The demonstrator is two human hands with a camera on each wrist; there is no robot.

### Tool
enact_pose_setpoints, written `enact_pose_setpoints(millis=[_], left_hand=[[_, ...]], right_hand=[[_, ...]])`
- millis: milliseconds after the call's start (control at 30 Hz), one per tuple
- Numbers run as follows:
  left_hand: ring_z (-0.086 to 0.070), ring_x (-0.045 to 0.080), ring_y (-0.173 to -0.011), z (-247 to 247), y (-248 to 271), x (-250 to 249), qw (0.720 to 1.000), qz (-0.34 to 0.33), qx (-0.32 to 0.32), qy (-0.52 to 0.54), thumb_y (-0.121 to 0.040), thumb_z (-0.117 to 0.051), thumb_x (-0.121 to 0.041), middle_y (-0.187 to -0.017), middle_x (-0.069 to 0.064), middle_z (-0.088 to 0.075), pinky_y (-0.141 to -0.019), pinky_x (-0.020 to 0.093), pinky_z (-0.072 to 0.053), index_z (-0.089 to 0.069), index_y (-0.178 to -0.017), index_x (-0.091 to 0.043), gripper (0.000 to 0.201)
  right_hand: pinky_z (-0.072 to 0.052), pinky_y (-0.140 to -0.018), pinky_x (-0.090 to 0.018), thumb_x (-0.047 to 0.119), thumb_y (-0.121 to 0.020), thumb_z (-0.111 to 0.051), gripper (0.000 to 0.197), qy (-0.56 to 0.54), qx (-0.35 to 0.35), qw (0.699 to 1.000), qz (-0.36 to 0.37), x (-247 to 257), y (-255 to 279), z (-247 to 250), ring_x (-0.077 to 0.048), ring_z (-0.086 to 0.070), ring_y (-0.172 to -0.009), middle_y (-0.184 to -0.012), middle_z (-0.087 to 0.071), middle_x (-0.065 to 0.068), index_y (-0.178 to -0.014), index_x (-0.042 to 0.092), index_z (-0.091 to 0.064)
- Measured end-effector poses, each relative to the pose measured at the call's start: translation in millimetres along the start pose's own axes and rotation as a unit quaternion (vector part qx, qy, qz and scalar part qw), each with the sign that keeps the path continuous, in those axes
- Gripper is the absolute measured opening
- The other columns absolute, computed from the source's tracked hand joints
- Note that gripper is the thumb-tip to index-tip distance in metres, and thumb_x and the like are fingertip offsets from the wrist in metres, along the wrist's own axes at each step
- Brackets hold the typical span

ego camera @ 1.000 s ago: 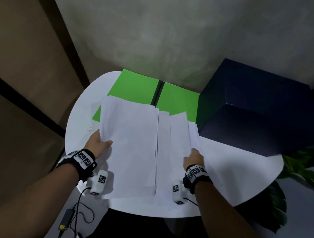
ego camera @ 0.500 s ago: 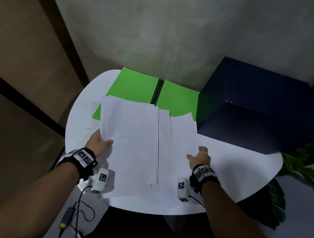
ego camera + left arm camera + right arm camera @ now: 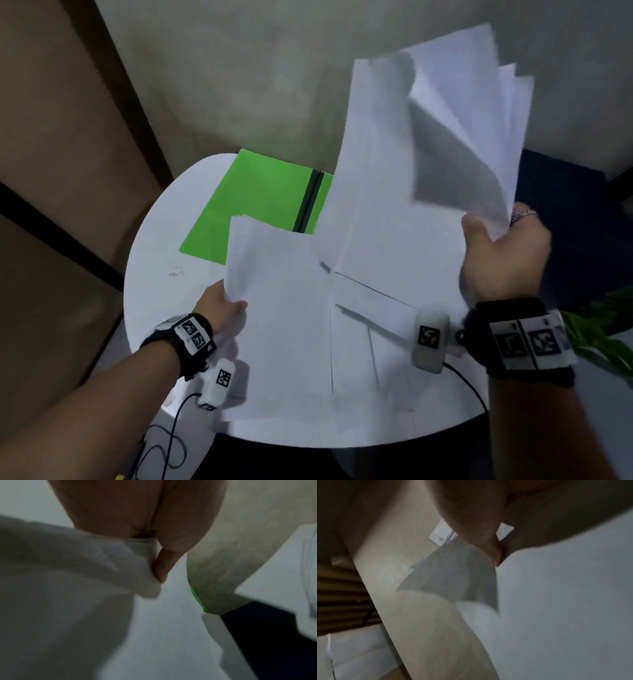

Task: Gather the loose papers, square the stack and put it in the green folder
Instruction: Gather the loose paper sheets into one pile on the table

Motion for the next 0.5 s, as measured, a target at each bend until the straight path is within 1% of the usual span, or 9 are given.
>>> enact_pose_setpoints(millis=[67, 133, 200, 267, 333, 367, 400, 433, 500], left_hand=[[-0.067, 0.025, -0.095, -6.4, 9.0, -9.6, 1.000, -0.003, -0.014, -0.008, -0.082, -0.062, -0.019, -0.102, 0.003, -0.072, -0.084, 0.031, -0.053, -0.064, -0.114, -0.017, 0.032], [-0.065, 0.026, -0.092, -13.0, 13.6, -12.8, 1.000, -0.008, -0.010, -0.028, -0.084, -0.054, -0.022, -0.101, 0.004, -0.071, -0.081, 0.030, -0.052, -0.062, -0.111, -0.018, 0.029], [-0.063, 0.027, -0.104, -19.3, 4.4, -4.0, 0.997, -0.001, 0.043, -0.060, -0.095, -0.043, -0.028, -0.122, 0.015, -0.065, -0.085, 0.027, -0.049, -0.057, -0.124, -0.010, 0.037], [-0.065, 0.020, -0.095, -22.8, 1.7, -0.9, 0.993, 0.019, 0.107, 0.043, -0.102, -0.044, -0.028, -0.129, 0.019, -0.062, -0.075, 0.025, -0.052, -0.058, -0.125, -0.006, 0.035], [-0.066, 0.020, -0.081, -22.4, -1.2, 9.4, 0.968, 0.088, 0.107, 0.210, -0.101, -0.045, -0.040, -0.097, 0.013, -0.074, -0.066, 0.030, -0.051, -0.065, -0.103, -0.010, 0.036], [-0.067, 0.024, -0.083, -25.9, -4.6, 17.7, 0.933, 0.143, 0.102, 0.313, -0.099, -0.044, -0.050, -0.091, 0.010, -0.074, -0.068, 0.032, -0.051, -0.066, -0.101, -0.011, 0.045], [-0.067, 0.027, -0.091, -30.0, -2.3, 15.2, 0.909, 0.171, 0.113, 0.363, -0.095, -0.043, -0.059, -0.098, 0.010, -0.073, -0.074, 0.034, -0.051, -0.065, -0.107, -0.010, 0.054], [-0.064, 0.028, -0.102, -30.8, 2.4, 13.2, 0.909, 0.184, 0.124, 0.352, -0.091, -0.044, -0.065, -0.113, 0.009, -0.069, -0.082, 0.035, -0.050, -0.062, -0.116, -0.011, 0.062], [-0.055, 0.026, -0.117, -36.2, -2.7, 16.5, 0.954, 0.144, 0.135, 0.226, -0.084, -0.055, -0.068, -0.133, 0.006, -0.057, -0.098, 0.039, -0.044, -0.051, -0.131, -0.013, 0.072]], right_hand=[[-0.058, -0.080, -0.034, 0.021, -0.082, -0.071, 0.018, -0.042, 0.019, 0.999, -0.026, -8.2, -1.0, -9.4, -0.018, -0.070, -0.085, -0.095, -0.072, 0.001, -0.099, 0.020, -0.064], [-0.054, -0.075, -0.022, 0.014, -0.082, -0.074, 0.022, -0.044, 0.065, 0.996, -0.049, -22.3, 8.3, -32.5, -0.013, -0.069, -0.080, -0.095, -0.071, 0.001, -0.102, 0.015, -0.066], [-0.051, -0.062, -0.010, 0.006, -0.080, -0.074, 0.023, -0.053, 0.138, 0.985, -0.091, -50.1, 26.4, -65.9, -0.005, -0.065, -0.072, -0.093, -0.071, -0.001, -0.102, 0.011, -0.067], [-0.055, -0.065, -0.015, 0.002, -0.080, -0.074, 0.026, -0.047, 0.218, 0.965, -0.140, -88.8, 49.2, -102.5, -0.006, -0.066, -0.074, -0.097, -0.072, -0.003, -0.103, 0.010, -0.067], [-0.056, -0.082, -0.029, 0.001, -0.081, -0.072, 0.035, -0.012, 0.269, 0.944, -0.190, -128.0, 72.2, -131.1, -0.019, -0.069, -0.090, -0.110, -0.071, -0.008, -0.114, 0.010, -0.063], [-0.051, -0.090, -0.029, -0.001, -0.083, -0.069, 0.043, 0.017, 0.281, 0.937, -0.208, -144.9, 83.0, -142.1, -0.024, -0.067, -0.102, -0.120, -0.067, -0.011, -0.123, 0.009, -0.058], [-0.045, -0.094, -0.024, -0.003, -0.086, -0.063, 0.049, 0.049, 0.297, 0.927, -0.223, -155.5, 95.2, -150.7, -0.027, -0.061, -0.114, -0.129, -0.061, -0.013, -0.133, 0.006, -0.051], [-0.038, -0.097, -0.019, -0.005, -0.090, -0.055, 0.052, 0.083, 0.317, 0.916, -0.234, -164.0, 108.1, -159.3, -0.026, -0.054, -0.124, -0.138, -0.054, -0.015, -0.140, 0.004, -0.043], [-0.028, -0.102, -0.014, -0.008, -0.094, -0.042, 0.054, 0.105, 0.350, 0.901, -0.236, -169.2, 132.4, -176.0, -0.025, -0.043, -0.135, -0.148, -0.042, -0.014, -0.147, 0.002, -0.034]])
Point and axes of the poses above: each hand's wrist, its own y-axis away from the middle knuckle, its own z-axis out of the back of the hand, x = y × z, the point moved 7 cm from there along -y, towards the middle knuckle
